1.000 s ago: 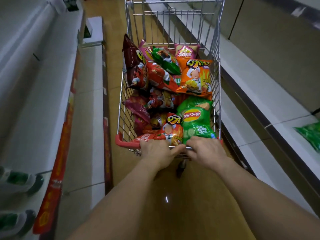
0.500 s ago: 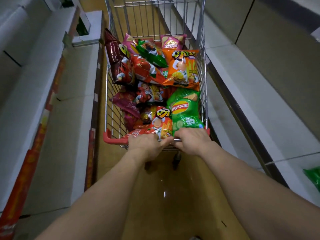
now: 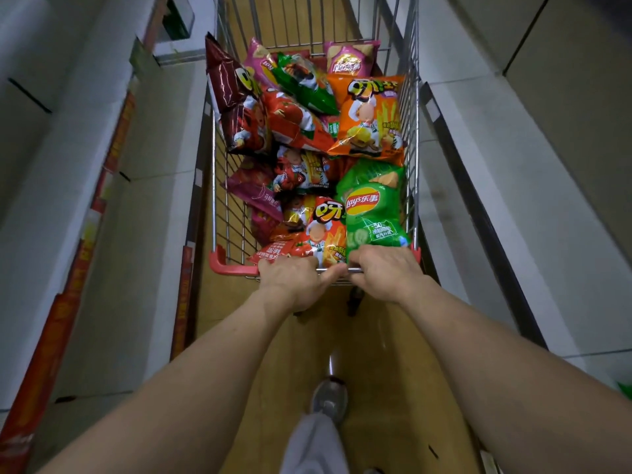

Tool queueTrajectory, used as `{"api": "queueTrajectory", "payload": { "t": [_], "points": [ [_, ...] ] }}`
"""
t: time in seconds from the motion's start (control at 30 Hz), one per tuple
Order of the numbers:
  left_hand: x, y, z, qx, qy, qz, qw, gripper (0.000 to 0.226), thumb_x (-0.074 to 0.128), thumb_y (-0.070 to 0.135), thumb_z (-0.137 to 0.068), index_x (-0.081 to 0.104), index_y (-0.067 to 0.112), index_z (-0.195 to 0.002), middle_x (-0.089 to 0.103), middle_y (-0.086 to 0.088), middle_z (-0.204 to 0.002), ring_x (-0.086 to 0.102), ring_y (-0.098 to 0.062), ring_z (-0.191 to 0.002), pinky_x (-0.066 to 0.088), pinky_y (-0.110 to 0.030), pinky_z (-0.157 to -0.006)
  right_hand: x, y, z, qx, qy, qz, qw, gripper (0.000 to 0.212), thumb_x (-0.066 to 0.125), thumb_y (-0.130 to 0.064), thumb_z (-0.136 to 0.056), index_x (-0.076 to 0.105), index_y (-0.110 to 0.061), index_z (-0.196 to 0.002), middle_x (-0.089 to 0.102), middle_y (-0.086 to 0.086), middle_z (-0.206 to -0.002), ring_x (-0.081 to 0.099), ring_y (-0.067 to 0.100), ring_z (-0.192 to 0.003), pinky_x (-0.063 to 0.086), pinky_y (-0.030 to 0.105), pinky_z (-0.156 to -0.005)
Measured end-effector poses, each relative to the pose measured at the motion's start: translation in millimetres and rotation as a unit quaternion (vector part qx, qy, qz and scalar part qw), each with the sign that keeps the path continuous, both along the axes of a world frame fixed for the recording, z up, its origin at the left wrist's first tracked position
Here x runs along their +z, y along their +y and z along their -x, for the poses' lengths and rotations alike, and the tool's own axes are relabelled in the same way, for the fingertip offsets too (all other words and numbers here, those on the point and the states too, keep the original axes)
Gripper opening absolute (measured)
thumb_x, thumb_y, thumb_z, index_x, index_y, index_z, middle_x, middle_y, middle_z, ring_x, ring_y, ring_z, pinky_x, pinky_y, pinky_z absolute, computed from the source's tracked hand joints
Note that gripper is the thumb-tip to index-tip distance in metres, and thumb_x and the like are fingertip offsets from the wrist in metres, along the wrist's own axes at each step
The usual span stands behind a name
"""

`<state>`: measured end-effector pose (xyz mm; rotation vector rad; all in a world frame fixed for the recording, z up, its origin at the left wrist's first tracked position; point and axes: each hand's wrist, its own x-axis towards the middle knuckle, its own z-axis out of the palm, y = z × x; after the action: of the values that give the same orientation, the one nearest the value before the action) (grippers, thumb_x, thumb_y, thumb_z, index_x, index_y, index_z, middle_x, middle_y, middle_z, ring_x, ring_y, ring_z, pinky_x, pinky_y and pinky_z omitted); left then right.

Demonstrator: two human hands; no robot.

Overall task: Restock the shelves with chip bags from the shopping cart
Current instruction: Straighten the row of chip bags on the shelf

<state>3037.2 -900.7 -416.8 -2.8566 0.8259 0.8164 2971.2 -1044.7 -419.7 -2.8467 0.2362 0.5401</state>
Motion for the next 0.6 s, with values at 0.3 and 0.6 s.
{"api": "queueTrajectory", "payload": {
  "t": [0.3, 0.6],
  "points": [
    [9.7, -25.9, -46.2, 0.028, 0.157, -0.051, 0.986, 0.064, 0.038, 0.066, -0.091, 0.058, 0.011, -0.117, 0.059, -0.013, -0.118, 0.056, -0.031, -0.108, 0.047, -0.039, -0.093, 23.4, -5.6, 0.7, -0.056, 0.096, -0.169, 0.979, 0.022, 0.057, -0.046, -0.082, 0.06, -0.026, -0.074, 0.057, -0.001, -0.091, 0.055, 0.015, -0.08, 0.048, 0.03, -0.068],
    [-7.5, -69.4, -60.5, 0.359, 0.324, 0.233, 0.844, 0.019, 0.051, 0.029, -0.099, 0.058, 0.012, -0.094, 0.054, 0.0, -0.07, 0.049, -0.009, -0.056, 0.039, -0.02, -0.046, 14.4, -12.0, -49.0, -0.24, 0.023, -0.052, 0.969, 0.077, 0.057, -0.037, -0.095, 0.012, -0.013, -0.153, 0.019, 0.017, -0.155, 0.023, 0.033, -0.142, 0.027, 0.043, -0.113]
  ]
}}
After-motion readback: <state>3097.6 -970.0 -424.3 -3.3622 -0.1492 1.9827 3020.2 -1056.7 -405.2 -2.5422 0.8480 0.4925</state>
